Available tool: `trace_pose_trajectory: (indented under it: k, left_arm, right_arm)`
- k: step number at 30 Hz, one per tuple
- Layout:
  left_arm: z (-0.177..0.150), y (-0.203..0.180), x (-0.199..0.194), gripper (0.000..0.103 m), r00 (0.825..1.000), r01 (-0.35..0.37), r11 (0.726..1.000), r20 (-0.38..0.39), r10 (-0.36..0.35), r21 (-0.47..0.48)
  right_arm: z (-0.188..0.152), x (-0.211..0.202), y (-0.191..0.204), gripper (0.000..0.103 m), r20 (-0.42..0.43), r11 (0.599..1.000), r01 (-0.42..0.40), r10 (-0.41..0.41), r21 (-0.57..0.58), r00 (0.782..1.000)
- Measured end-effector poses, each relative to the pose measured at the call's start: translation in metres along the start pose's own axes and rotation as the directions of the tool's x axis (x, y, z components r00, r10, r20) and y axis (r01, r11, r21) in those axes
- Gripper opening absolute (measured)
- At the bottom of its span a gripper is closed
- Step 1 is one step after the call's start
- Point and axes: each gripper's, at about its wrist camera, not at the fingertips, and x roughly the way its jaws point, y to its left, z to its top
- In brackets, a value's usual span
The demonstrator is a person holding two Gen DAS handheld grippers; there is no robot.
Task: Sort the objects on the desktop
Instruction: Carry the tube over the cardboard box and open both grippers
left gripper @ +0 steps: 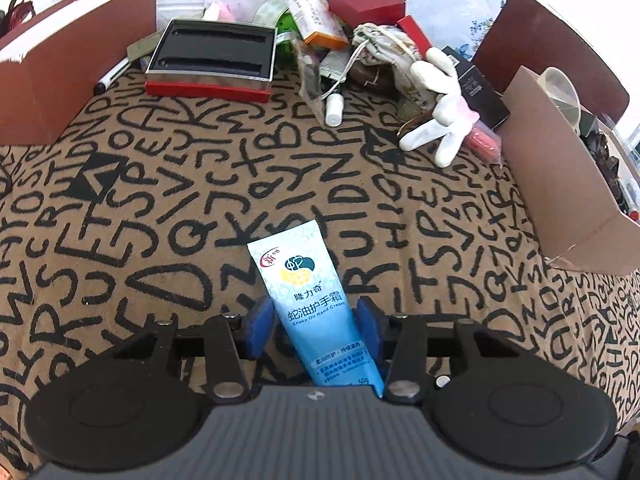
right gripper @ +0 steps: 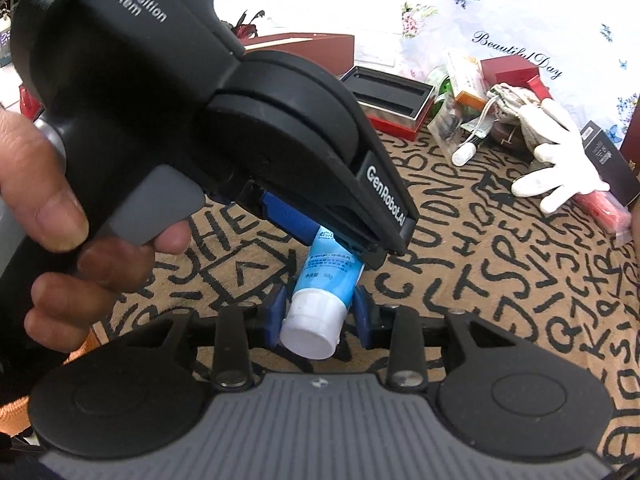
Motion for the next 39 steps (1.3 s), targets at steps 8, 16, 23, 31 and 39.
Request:
trace_pose_trajectory:
  k: [8, 16, 23, 31, 39]
  left_arm:
    - [0.012, -0.025, -0.01, 0.048, 0.999, 0.009, 0.999, 0.034, -0.01, 0.043]
    - [0.052, -0.105, -0.027, 0.048, 0.983, 0.112, 0.975, 0.121, -0.137, 0.19]
    - [0.091, -0.212, -0.031, 0.048, 0.933, 0.252, 0.899, 0.158, -0.324, 0.36]
    - [0.117, -0.318, 0.011, 0.047, 0.869, 0.422, 0.795, 0.056, -0.492, 0.437]
    - [0.123, -0.369, 0.073, 0.047, 0.86, 0.475, 0.758, -0.052, -0.508, 0.446]
  right_arm:
    - [0.002, -0.018, -0.014, 0.035, 0.051, 1.0, 0.024, -0.024, 0.015, 0.998]
    - [0.015, -0.069, -0.066, 0.035, 0.163, 0.984, 0.165, -0.175, 0.073, 0.971]
    - [0.021, -0.129, -0.135, 0.035, 0.25, 0.919, 0.356, -0.389, 0.168, 0.887]
    - [0.007, -0.164, -0.222, 0.035, 0.221, 0.797, 0.531, -0.594, 0.287, 0.773]
    - [-0.013, -0.152, -0.288, 0.034, 0.117, 0.734, 0.58, -0.65, 0.354, 0.751]
